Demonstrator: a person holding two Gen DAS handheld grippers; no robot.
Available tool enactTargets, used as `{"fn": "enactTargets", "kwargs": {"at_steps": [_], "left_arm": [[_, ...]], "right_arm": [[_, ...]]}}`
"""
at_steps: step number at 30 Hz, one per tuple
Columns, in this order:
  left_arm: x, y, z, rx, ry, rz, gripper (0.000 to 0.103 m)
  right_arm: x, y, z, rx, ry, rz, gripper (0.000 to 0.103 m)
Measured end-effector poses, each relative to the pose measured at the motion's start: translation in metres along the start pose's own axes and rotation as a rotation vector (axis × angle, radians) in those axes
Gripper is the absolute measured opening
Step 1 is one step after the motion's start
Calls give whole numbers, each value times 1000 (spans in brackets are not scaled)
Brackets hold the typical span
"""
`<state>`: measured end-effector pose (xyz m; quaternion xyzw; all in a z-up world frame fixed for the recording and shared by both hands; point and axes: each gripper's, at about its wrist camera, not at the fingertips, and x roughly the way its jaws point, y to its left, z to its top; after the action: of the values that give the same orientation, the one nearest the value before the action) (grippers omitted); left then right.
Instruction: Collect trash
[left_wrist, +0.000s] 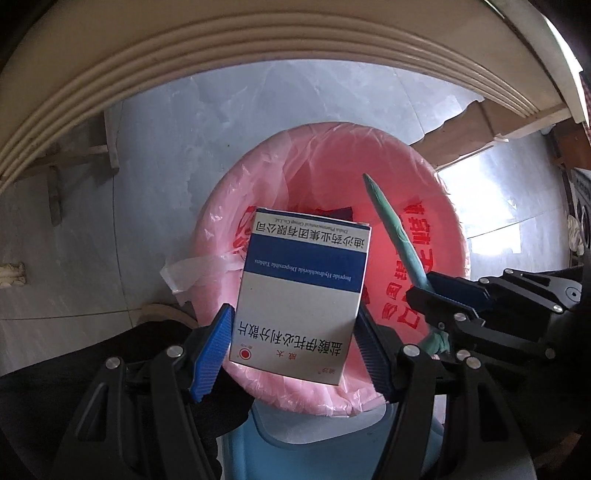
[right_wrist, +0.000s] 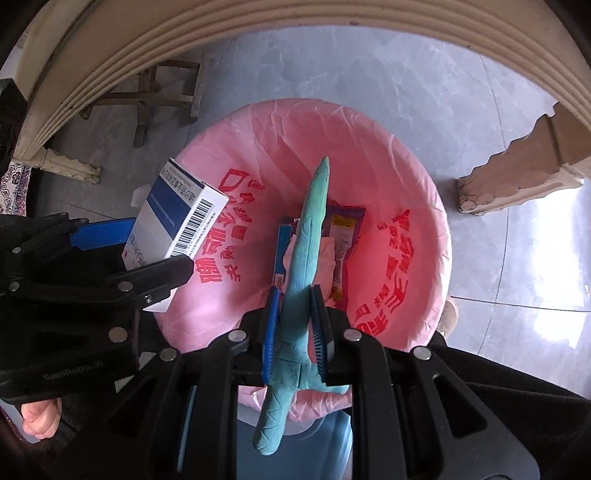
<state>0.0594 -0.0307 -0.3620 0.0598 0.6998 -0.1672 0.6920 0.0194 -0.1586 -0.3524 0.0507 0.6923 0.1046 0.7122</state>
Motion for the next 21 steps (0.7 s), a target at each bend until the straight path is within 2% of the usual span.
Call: {"fn": "enactTargets", "kwargs": {"at_steps": [3, 5, 12, 14, 17, 21], "left_arm": [[6, 1, 4, -5, 15, 4, 64], [8, -1, 6, 0, 22, 11, 65], [13, 0, 9, 0, 22, 20, 71], [12, 2, 10, -4, 18, 25, 72], [6, 2, 10, -14, -5, 65, 75], [-21, -5, 3, -18, -101, 175, 78]], "right_arm": [[4, 0, 2, -1, 6, -2, 19], [5, -2, 4, 1, 7, -3, 27], [9, -12, 7, 37, 8, -20, 36], [6, -16, 8, 49, 2, -26, 43], [-1, -20, 8, 61, -22, -70, 57], [-22, -19, 3, 83, -84, -69, 67]]}}
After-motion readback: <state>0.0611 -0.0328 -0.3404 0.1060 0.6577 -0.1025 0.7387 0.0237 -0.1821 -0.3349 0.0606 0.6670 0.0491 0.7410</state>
